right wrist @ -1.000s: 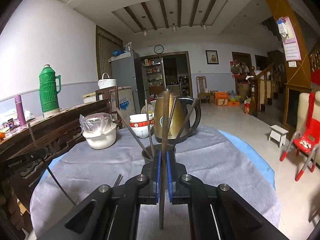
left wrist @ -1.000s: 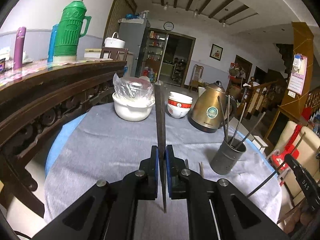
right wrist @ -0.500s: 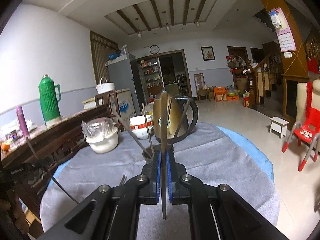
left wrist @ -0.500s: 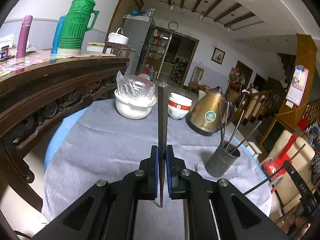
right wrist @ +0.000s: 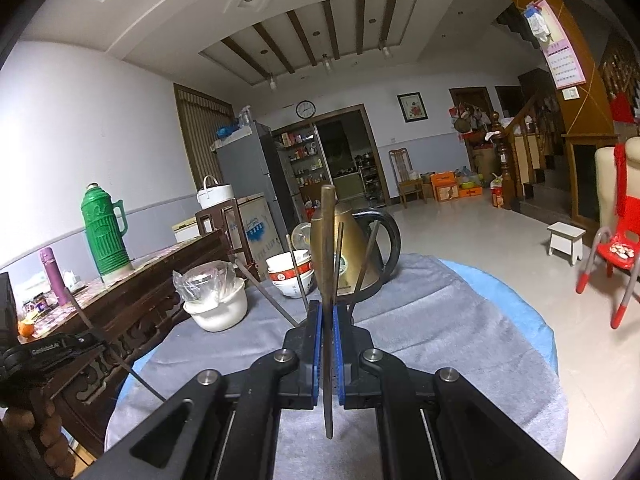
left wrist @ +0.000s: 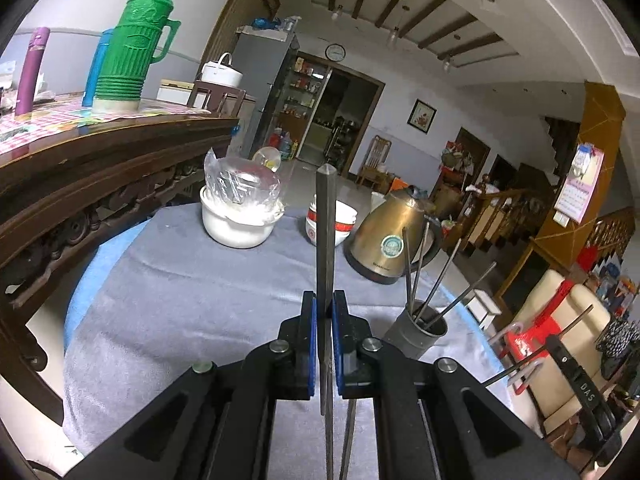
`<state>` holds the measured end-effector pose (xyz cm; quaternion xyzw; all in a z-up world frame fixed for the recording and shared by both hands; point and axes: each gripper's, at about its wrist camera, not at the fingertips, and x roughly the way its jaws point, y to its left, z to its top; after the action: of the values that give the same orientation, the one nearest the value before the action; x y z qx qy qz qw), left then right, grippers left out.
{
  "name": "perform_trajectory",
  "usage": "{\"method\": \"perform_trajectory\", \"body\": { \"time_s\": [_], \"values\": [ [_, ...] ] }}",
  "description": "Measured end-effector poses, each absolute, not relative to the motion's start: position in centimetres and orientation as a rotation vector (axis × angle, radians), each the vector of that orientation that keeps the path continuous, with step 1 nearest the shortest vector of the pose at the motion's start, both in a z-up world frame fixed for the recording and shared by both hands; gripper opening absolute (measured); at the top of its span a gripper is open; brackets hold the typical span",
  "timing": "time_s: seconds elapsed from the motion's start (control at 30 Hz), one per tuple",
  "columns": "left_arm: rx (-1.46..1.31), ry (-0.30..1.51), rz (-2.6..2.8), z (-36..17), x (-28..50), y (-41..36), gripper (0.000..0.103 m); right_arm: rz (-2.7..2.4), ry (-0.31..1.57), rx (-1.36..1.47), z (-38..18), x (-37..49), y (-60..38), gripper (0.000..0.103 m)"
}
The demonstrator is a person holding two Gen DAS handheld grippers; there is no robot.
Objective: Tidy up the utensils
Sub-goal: 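Lower both chopsticks into the grey cup and open both tools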
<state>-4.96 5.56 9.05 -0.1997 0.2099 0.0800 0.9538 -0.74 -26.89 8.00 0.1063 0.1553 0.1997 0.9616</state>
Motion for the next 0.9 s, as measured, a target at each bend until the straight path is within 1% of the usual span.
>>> {"method": "perform_trajectory", "body": {
  "time_s": [0.4, 0.7, 0.9],
  "values": [
    [-0.338, 0.534, 0.234, 8.7, -3.1, 4.6, 0.007, 0.423, 0.335, 0.22, 8.2, -0.6, -26.5, 0.006],
    [-0.343, 0.542, 0.227, 8.9, -3.2, 4.7, 0.007, 0.438, 0.327, 0.215, 8.8, -0.7, -26.1, 0.006],
    [-0.379, 0.503, 0.184, 10.3, -2.7, 4.9, 0.007, 0.442, 0.303, 0.219, 10.0, -0.4, -26.1, 0.006]
  ]
}}
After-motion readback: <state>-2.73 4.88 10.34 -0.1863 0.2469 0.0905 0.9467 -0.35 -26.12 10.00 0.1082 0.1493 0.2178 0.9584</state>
